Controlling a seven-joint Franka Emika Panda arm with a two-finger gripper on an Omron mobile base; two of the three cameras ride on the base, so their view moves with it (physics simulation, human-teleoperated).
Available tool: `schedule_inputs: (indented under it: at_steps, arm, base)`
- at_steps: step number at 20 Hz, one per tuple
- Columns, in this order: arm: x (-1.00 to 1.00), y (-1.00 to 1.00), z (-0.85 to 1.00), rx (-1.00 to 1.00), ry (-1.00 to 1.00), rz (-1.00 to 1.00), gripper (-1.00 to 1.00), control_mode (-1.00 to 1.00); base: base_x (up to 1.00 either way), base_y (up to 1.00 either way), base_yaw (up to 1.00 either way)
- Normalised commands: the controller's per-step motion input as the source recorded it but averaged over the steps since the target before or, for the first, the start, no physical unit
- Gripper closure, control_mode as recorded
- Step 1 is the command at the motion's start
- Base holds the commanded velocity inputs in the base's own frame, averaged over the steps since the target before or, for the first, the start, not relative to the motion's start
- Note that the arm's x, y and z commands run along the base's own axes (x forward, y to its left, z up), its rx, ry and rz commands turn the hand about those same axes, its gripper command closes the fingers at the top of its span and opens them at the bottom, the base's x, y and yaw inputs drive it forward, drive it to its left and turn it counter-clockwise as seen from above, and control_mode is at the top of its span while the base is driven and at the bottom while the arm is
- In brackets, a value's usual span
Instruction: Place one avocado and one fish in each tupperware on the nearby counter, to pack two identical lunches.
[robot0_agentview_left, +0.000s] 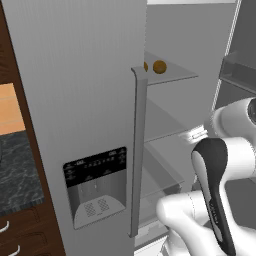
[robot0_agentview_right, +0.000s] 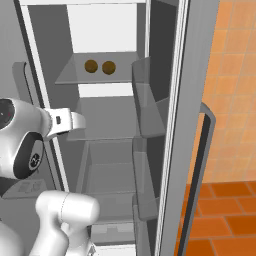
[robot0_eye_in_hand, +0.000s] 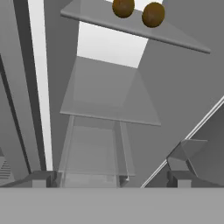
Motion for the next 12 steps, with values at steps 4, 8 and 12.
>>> schedule_inputs:
  at_steps: [4,8,12]
  arm:
    - [0.89,0.0,0.81,0.21,0.08,-0.05,-1.0,-1.0]
    - [0.38,-0.09,0.98,0.03,0.22,0.02,-1.0,-1.0]
    - [0.06,-0.01,0.66,0.0,-0.03,0.04,-1.0,-1.0]
  base:
    - [0.0,0.0,0.0]
    - [0.0,0.0,0.0]
    - [0.0,0.0,0.0]
